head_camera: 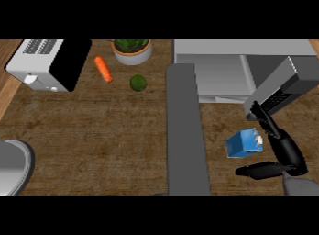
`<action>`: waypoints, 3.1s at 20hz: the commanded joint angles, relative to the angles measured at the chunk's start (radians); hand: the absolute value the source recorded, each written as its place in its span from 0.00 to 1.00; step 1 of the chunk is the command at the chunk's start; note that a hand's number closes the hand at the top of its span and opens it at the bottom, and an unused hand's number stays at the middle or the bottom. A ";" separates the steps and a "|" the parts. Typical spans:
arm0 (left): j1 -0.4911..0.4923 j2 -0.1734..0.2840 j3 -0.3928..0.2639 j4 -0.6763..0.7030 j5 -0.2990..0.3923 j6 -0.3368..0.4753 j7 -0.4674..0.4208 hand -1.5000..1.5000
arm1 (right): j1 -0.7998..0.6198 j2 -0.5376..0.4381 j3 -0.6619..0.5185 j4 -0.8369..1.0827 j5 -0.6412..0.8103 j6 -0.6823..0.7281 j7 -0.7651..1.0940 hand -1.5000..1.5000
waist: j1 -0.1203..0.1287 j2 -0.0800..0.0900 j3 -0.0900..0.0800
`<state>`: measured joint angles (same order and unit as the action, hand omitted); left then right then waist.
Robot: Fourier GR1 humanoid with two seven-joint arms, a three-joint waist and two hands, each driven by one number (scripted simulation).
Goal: Pick up the milk, place it into the microwave and close the microwave
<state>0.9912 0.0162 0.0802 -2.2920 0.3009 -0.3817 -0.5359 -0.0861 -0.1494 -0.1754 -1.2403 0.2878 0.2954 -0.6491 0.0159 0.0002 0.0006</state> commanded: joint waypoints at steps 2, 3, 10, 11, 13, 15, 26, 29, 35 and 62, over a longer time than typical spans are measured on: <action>0.030 -0.016 -0.028 0.025 -0.050 -0.004 -0.051 0.00 | -0.014 0.011 0.032 0.169 0.056 -0.035 -0.107 0.00 | 0.001 0.000 0.000; 0.010 -0.010 0.013 -0.005 -0.014 -0.021 0.001 0.00 | -0.027 -0.009 0.016 0.223 0.057 -0.039 -0.151 0.00 | -0.002 0.001 0.000; -0.058 0.009 0.093 0.072 0.046 -0.045 0.015 0.00 | -0.101 -0.015 0.016 0.367 0.123 -0.157 -0.212 1.00 | -0.005 0.000 0.000; -0.068 -0.016 0.041 0.078 -0.007 -0.025 0.001 0.00 | -0.115 -0.001 0.014 0.426 0.139 -0.205 -0.272 1.00 | -0.002 0.001 0.000; 0.034 -0.016 0.027 -0.007 0.017 -0.053 -0.013 0.00 | -0.168 -0.028 -0.008 0.475 0.140 -0.220 -0.272 0.00 | 0.005 0.000 0.000; -0.041 -0.016 0.013 0.058 -0.022 -0.013 -0.020 0.00 | -0.171 -0.051 -0.002 0.523 0.186 -0.285 -0.319 0.00 | 0.002 0.002 0.001; -0.082 -0.016 0.041 0.023 0.021 0.003 0.067 0.00 | -0.290 -0.057 -0.011 0.789 0.257 -0.456 -0.471 1.00 | 0.001 0.005 0.001; 0.005 -0.015 0.093 0.046 0.044 -0.104 -0.003 0.00 | -0.342 -0.066 -0.049 0.831 0.218 -0.436 -0.477 1.00 | 0.011 0.004 0.001; 0.038 0.025 0.121 0.023 0.122 -0.137 -0.013 0.00 | -0.386 -0.001 -0.140 0.902 0.160 -0.572 -0.473 1.00 | 0.027 0.010 0.003; -0.053 0.024 0.260 0.160 0.178 -0.216 0.045 0.00 | -0.656 0.086 -0.018 0.666 0.181 -0.506 0.012 1.00 | 0.010 0.002 0.000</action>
<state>0.9113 0.0241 0.3013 -2.1484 0.4375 -0.5448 -0.4859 -0.6658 -0.0737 -0.1970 -0.6306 0.4549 -0.1932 -0.7174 0.0130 -0.0004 -0.0002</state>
